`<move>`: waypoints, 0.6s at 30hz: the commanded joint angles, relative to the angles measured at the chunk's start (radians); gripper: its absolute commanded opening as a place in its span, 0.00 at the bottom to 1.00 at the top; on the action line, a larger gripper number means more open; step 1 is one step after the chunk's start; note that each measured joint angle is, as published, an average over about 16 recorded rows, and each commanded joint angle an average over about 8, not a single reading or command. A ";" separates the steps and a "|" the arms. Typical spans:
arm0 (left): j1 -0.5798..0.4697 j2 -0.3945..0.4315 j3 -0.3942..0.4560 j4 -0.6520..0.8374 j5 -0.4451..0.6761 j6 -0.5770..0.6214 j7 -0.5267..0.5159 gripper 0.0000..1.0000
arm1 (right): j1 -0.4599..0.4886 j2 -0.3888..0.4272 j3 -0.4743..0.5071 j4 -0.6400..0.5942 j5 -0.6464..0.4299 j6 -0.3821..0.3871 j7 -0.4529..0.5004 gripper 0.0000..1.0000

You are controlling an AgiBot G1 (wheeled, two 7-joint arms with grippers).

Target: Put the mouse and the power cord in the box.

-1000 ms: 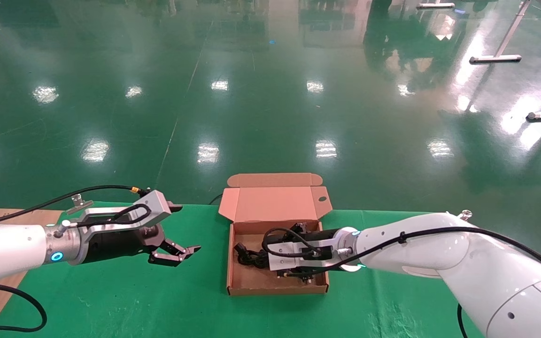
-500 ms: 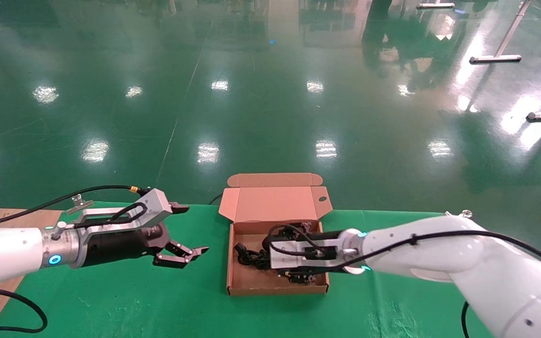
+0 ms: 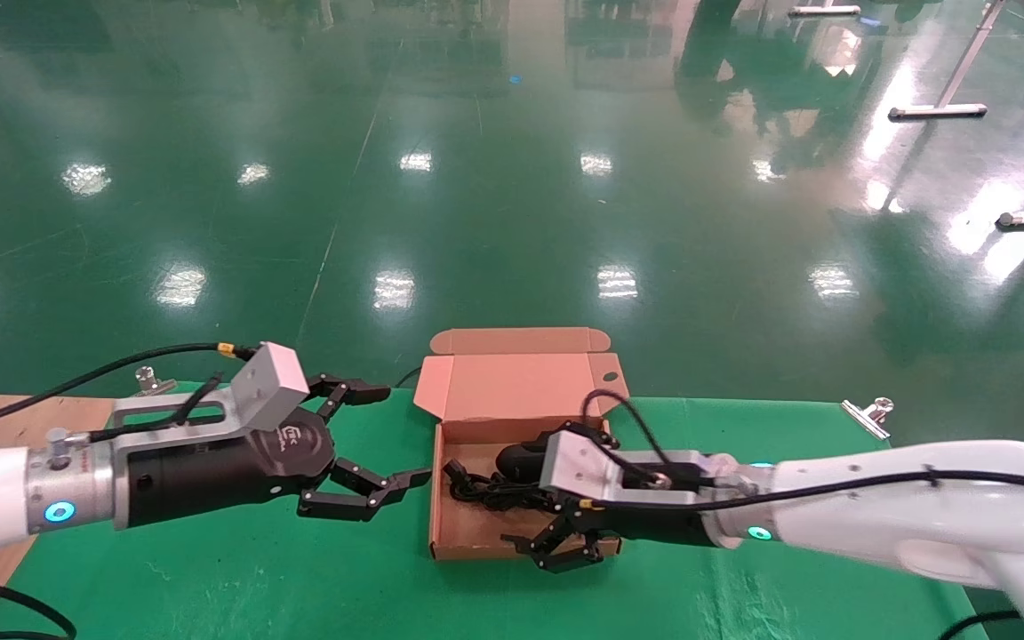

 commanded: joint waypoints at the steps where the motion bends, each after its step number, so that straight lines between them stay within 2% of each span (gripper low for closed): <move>1: 0.015 -0.010 -0.025 -0.024 -0.010 0.021 -0.012 1.00 | -0.015 0.025 0.026 0.027 0.027 -0.025 0.019 1.00; 18: 0.137 -0.099 -0.241 -0.226 -0.096 0.195 -0.117 1.00 | -0.143 0.240 0.250 0.256 0.255 -0.241 0.182 1.00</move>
